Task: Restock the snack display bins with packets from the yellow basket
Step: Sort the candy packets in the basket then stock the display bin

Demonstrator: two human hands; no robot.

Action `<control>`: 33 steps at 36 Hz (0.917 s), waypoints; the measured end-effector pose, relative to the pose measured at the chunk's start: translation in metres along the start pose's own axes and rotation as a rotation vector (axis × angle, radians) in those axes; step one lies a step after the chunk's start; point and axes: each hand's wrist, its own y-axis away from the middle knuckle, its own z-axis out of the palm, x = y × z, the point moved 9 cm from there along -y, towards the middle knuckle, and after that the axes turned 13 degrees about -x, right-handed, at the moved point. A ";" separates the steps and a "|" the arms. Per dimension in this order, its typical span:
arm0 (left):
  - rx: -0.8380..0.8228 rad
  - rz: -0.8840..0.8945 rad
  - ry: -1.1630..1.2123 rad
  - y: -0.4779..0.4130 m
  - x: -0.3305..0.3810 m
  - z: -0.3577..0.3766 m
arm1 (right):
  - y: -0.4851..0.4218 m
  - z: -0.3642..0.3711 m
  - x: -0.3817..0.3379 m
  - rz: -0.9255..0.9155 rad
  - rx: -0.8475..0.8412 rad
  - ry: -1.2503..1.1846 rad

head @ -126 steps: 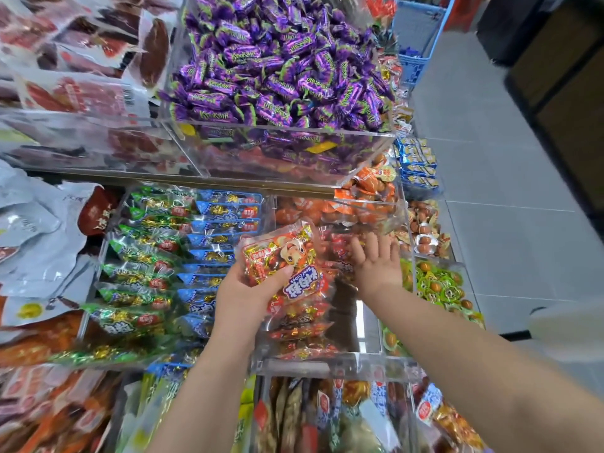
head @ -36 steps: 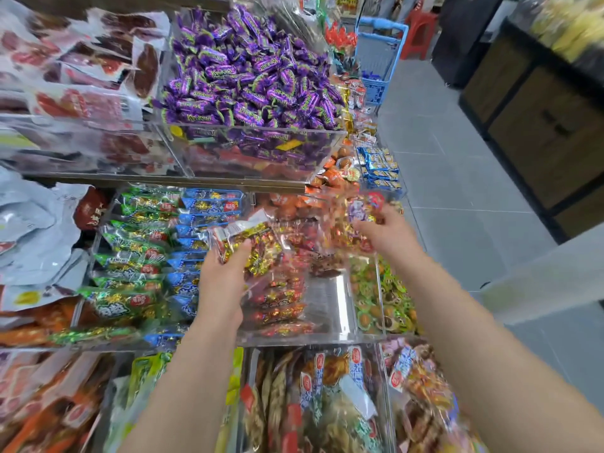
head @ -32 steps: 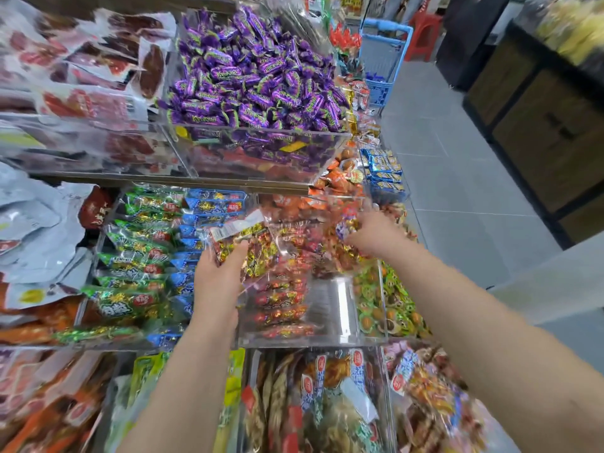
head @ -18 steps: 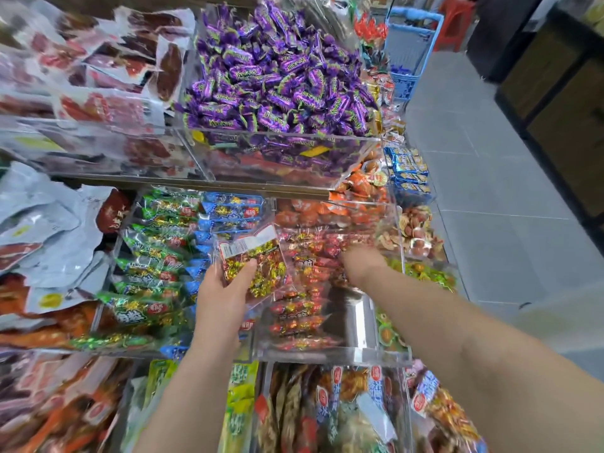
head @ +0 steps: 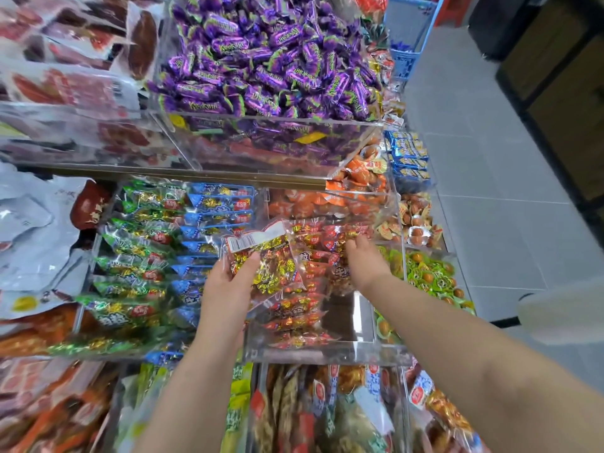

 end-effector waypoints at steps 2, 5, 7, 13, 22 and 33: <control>-0.002 -0.010 -0.002 0.002 0.000 0.001 | -0.003 0.002 0.003 0.009 0.001 -0.050; -0.002 -0.015 0.008 0.005 0.000 0.001 | -0.001 0.000 0.004 0.013 0.020 -0.092; -0.011 -0.028 0.015 0.007 0.001 0.001 | 0.003 -0.003 0.004 0.009 0.050 -0.071; -0.014 -0.038 0.010 0.011 0.004 0.002 | 0.016 0.018 -0.015 -0.120 0.028 0.296; -0.024 -0.061 0.051 0.019 -0.001 0.004 | -0.006 0.040 -0.014 -0.021 -0.003 0.259; 0.013 -0.054 -0.006 0.016 0.006 -0.003 | -0.023 0.029 -0.017 0.031 -0.031 0.248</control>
